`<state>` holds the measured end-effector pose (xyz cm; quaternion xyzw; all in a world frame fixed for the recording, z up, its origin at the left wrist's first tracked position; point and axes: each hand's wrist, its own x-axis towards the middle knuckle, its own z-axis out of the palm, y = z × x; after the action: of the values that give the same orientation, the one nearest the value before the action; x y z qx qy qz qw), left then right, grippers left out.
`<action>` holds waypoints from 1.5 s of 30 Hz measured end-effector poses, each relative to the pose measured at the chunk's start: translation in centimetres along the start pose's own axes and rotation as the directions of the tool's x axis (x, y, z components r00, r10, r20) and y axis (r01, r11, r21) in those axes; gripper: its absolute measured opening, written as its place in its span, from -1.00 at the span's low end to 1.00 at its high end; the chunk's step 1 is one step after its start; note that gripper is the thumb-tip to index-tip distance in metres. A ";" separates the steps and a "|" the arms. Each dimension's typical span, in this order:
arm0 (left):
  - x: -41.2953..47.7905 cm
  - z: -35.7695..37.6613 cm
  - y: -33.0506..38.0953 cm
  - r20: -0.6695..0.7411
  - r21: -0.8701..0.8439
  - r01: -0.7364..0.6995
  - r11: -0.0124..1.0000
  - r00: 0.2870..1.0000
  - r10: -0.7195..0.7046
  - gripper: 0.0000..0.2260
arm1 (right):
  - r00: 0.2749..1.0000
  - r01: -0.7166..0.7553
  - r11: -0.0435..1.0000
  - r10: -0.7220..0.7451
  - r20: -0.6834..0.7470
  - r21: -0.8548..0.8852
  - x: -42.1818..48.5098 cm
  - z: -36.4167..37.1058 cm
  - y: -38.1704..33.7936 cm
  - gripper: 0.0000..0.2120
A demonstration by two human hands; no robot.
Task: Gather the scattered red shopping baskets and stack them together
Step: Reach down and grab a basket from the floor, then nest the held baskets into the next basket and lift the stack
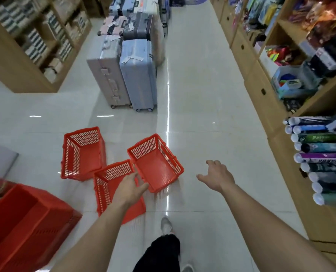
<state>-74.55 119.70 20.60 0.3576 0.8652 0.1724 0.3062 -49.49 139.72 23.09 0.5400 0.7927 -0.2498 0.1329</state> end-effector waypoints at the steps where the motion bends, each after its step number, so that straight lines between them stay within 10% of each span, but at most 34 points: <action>1: 1.1 0.1 -0.1 -0.009 -0.011 0.016 1.000 1.000 -0.016 -0.29 | 1.000 0.017 1.000 -0.017 0.010 -0.015 1.5 -0.1 -0.5 -0.21; 14: 19.6 4.0 -6.0 -0.118 -0.138 0.311 0.940 0.937 -0.328 -0.25 | 0.958 0.275 0.951 -0.257 0.130 -0.140 26.2 4.3 -8.5 -0.22; 30: 41.8 31.2 -23.1 -0.178 -0.437 0.457 0.775 0.801 -0.572 -0.34 | 0.939 0.237 0.949 -0.279 0.201 0.210 58.0 34.6 -0.9 -0.17; 40: 45.5 40.8 -26.2 -0.446 -0.332 0.479 0.813 0.680 -0.583 -0.50 | 0.902 0.317 0.842 -0.410 0.137 0.437 64.1 44.4 2.1 -0.66; 45: 46.0 41.5 -27.9 -0.320 -0.464 0.498 0.733 0.677 -0.663 -0.47 | 0.889 0.325 0.840 -0.429 0.164 0.435 63.8 45.0 2.8 -0.61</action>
<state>-87.36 137.23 -43.73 -0.0516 0.9374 0.2906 0.1850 -73.92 166.61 -46.10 0.3510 0.7928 -0.4934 0.0692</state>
